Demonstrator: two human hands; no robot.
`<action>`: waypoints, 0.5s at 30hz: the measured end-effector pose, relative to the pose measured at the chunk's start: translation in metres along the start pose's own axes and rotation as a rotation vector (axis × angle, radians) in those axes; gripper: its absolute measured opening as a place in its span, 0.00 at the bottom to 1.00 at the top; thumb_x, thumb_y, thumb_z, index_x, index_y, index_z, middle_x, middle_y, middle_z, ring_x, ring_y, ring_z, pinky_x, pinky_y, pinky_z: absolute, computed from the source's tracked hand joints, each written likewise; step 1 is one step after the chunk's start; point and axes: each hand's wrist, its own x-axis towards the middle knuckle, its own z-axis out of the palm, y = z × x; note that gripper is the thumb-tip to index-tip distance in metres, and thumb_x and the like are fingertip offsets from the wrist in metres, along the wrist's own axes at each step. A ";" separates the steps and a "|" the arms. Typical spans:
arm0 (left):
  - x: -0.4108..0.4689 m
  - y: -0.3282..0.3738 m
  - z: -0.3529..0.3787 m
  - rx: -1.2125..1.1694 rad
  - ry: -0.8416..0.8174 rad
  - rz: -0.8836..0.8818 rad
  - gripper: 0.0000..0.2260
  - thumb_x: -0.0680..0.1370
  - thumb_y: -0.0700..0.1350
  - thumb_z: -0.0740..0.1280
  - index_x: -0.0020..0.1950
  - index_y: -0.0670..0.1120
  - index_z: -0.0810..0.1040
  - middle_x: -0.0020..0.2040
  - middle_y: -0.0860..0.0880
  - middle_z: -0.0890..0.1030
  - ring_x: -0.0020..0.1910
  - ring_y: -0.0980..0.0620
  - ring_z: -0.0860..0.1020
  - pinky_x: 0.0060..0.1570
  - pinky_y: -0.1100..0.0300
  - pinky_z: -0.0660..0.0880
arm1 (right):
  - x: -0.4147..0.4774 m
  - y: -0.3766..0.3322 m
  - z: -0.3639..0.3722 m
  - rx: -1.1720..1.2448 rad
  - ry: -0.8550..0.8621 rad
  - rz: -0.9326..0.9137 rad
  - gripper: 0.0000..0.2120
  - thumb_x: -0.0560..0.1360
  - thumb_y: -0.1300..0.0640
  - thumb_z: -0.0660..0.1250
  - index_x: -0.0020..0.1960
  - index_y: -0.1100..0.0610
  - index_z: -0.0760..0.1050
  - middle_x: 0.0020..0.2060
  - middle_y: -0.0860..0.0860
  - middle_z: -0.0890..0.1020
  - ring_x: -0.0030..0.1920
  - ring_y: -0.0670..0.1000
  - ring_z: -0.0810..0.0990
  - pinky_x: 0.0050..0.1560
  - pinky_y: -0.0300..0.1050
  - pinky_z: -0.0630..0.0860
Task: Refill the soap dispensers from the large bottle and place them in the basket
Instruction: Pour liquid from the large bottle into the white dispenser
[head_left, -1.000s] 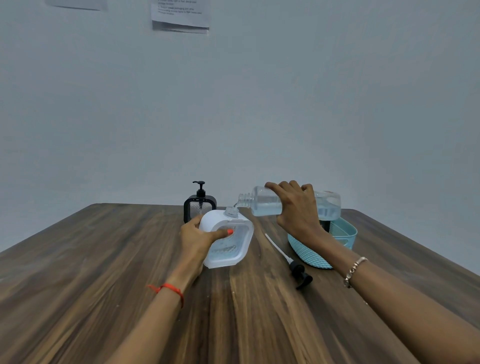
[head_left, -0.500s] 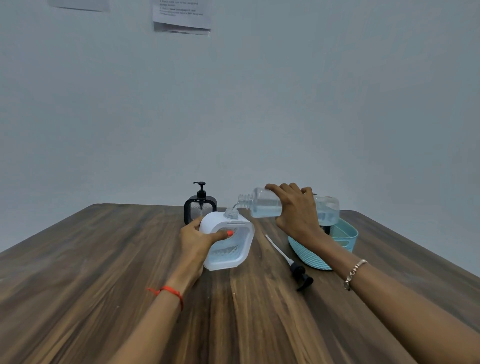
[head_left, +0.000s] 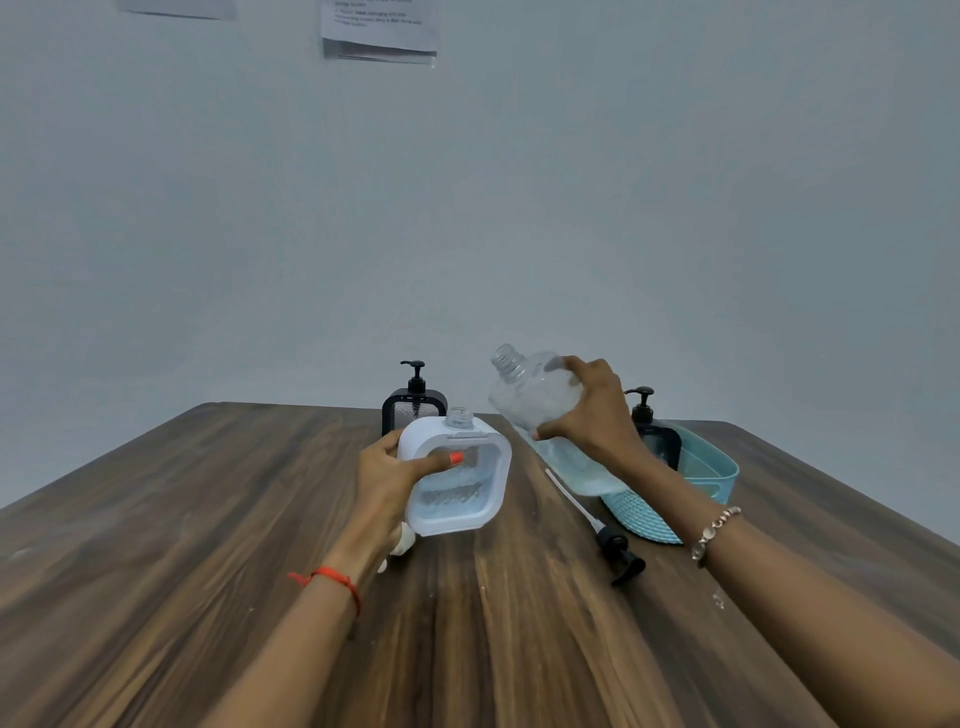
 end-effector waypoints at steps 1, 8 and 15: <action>0.001 0.000 -0.002 -0.013 0.000 -0.004 0.18 0.60 0.35 0.79 0.48 0.43 0.81 0.48 0.39 0.83 0.46 0.37 0.82 0.46 0.39 0.79 | 0.001 0.002 0.002 0.014 -0.020 0.037 0.33 0.54 0.59 0.81 0.56 0.51 0.73 0.47 0.53 0.73 0.49 0.53 0.73 0.50 0.51 0.73; 0.006 0.001 -0.018 -0.092 -0.011 -0.020 0.15 0.61 0.33 0.77 0.44 0.41 0.80 0.42 0.40 0.83 0.39 0.41 0.83 0.39 0.45 0.81 | 0.000 0.024 0.015 0.375 -0.137 0.279 0.36 0.51 0.67 0.81 0.56 0.54 0.73 0.47 0.54 0.81 0.48 0.53 0.80 0.47 0.47 0.78; 0.013 0.003 -0.033 -0.107 -0.054 -0.004 0.13 0.63 0.31 0.74 0.44 0.40 0.80 0.34 0.46 0.84 0.32 0.49 0.83 0.29 0.58 0.79 | -0.008 0.035 0.032 0.575 -0.231 0.362 0.37 0.54 0.73 0.78 0.61 0.59 0.71 0.50 0.55 0.81 0.49 0.52 0.79 0.43 0.41 0.78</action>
